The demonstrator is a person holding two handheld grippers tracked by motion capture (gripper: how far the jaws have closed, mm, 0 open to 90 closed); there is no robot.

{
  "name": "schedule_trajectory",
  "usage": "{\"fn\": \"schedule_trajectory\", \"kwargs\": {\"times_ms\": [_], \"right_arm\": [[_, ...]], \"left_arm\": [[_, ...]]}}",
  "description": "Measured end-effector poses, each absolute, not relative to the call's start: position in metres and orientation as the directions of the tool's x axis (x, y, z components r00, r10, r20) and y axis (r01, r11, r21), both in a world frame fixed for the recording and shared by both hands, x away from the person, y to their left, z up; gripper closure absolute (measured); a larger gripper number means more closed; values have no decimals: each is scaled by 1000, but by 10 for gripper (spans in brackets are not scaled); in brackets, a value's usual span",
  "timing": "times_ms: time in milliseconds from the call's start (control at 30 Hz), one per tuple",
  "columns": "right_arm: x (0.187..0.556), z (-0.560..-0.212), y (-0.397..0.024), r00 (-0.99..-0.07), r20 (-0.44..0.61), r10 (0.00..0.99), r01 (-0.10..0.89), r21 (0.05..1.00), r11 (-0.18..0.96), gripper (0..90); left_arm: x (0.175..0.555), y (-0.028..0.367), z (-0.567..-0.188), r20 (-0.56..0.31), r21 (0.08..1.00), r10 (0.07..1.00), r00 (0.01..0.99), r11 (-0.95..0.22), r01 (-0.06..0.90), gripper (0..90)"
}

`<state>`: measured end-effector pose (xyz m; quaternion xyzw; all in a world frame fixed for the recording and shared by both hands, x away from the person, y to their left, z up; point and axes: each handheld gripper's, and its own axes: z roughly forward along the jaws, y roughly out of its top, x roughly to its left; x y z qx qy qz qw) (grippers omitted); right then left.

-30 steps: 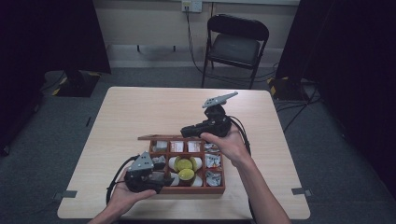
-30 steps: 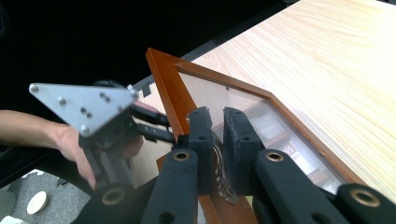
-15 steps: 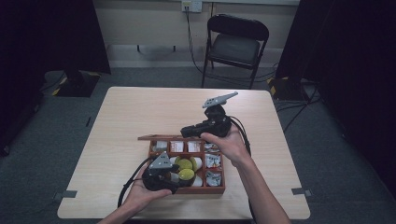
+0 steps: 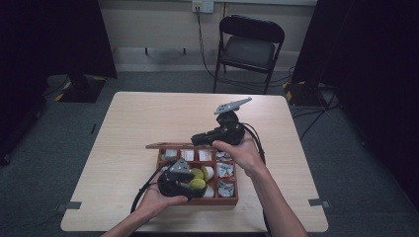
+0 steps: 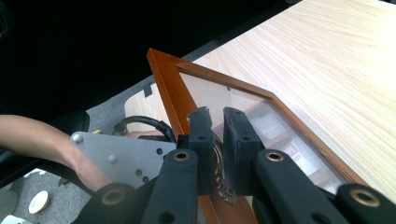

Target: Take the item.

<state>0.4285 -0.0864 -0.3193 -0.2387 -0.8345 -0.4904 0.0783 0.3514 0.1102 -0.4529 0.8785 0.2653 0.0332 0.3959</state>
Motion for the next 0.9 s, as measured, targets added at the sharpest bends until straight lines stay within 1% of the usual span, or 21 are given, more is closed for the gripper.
{"fn": "schedule_trajectory", "kwargs": {"times_ms": [167, 233, 367, 400, 433, 567, 600, 667, 833, 867, 900], "right_arm": [[429, -320, -87, -873, 369, 320, 478, 779, 406, 826], [428, -319, -86, -873, 367, 320, 477, 779, 408, 826], [429, -320, -86, -873, 369, 318, 477, 780, 406, 826], [428, -320, -86, -874, 367, 319, 476, 779, 408, 826], [428, -319, -86, -874, 366, 320, 476, 779, 409, 826], [429, -319, -86, -873, 367, 321, 477, 778, 408, 826], [429, -319, -86, -873, 366, 321, 477, 778, 409, 826], [429, -319, -86, -874, 366, 321, 476, 779, 408, 826], [429, -319, -86, -874, 365, 321, 476, 779, 408, 826], [429, -319, -86, -874, 365, 321, 475, 779, 409, 826], [429, -319, -86, -874, 365, 321, 475, 779, 408, 826]], "left_arm": [[357, 105, -459, -157, 651, 488, 858, -602, 462, 350], [361, 105, -460, -159, 656, 500, 851, -591, 470, 344], [366, 103, -462, -143, 622, 489, 860, -632, 462, 338], [368, 101, -462, -168, 617, 494, 853, -622, 482, 335], [368, 100, -463, -173, 615, 486, 857, -626, 479, 331], [368, 99, -463, -167, 603, 482, 860, -640, 475, 326], [368, 98, -464, -186, 605, 491, 851, -626, 493, 328], [370, 98, -464, -181, 586, 483, 857, -647, 488, 329], [367, 94, -465, -176, 585, 496, 850, -642, 496, 344], [368, 95, -465, -172, 586, 498, 850, -642, 494, 354], [368, 95, -465, -172, 586, 498, 850, -642, 494, 394]]}}
